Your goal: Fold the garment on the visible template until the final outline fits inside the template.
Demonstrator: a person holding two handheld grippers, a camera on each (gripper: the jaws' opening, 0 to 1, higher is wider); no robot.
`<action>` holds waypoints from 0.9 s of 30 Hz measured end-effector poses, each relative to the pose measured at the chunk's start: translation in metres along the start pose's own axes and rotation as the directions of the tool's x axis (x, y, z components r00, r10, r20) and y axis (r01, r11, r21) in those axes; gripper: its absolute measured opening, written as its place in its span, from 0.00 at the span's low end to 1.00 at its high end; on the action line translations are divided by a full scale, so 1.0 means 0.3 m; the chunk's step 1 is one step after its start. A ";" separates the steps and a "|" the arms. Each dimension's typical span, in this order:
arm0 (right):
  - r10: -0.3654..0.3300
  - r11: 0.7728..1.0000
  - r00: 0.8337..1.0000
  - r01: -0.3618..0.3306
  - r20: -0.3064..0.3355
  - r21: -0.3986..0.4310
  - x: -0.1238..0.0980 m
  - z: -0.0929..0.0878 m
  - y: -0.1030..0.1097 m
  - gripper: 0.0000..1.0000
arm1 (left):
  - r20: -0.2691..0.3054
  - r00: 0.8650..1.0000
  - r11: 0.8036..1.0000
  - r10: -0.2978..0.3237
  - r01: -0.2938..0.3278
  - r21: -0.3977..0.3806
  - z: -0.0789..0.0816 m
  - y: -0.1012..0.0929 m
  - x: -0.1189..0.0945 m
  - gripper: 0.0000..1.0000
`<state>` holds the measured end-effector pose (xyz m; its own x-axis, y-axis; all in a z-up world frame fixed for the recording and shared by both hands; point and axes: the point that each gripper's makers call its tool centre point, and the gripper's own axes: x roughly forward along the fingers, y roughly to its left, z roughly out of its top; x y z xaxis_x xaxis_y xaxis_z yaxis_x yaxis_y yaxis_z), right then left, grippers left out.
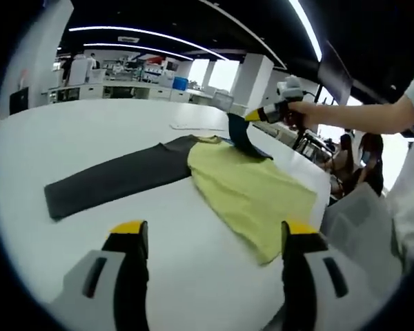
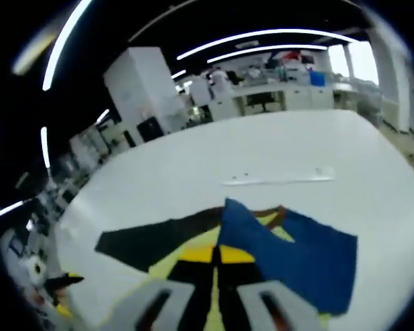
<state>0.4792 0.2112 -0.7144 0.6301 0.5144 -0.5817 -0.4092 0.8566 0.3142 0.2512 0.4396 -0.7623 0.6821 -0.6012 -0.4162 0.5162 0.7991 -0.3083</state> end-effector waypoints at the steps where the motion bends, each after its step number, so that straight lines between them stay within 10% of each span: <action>1: 0.009 1.000 1.000 -0.009 -0.004 -0.006 0.013 -0.005 0.029 0.00 | 0.004 1.000 1.000 -0.004 0.004 -0.006 -0.001 0.000 0.004 0.76; 11: 0.080 0.997 0.996 -0.080 -0.038 -0.010 0.128 -0.053 0.177 0.00 | -0.009 1.000 0.999 -0.013 0.013 -0.033 -0.039 -0.011 0.019 0.76; 27: 0.084 0.996 0.984 -0.082 -0.155 0.019 0.301 -0.223 0.191 0.00 | -0.023 1.000 0.997 0.011 -0.013 -0.081 -0.085 0.008 0.022 0.76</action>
<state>0.4687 0.3041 -0.7991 0.4837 0.5721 -0.6624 -0.4472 0.8121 0.3748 0.2439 0.4377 -0.7876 0.6757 -0.5924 -0.4387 0.4640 0.8043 -0.3713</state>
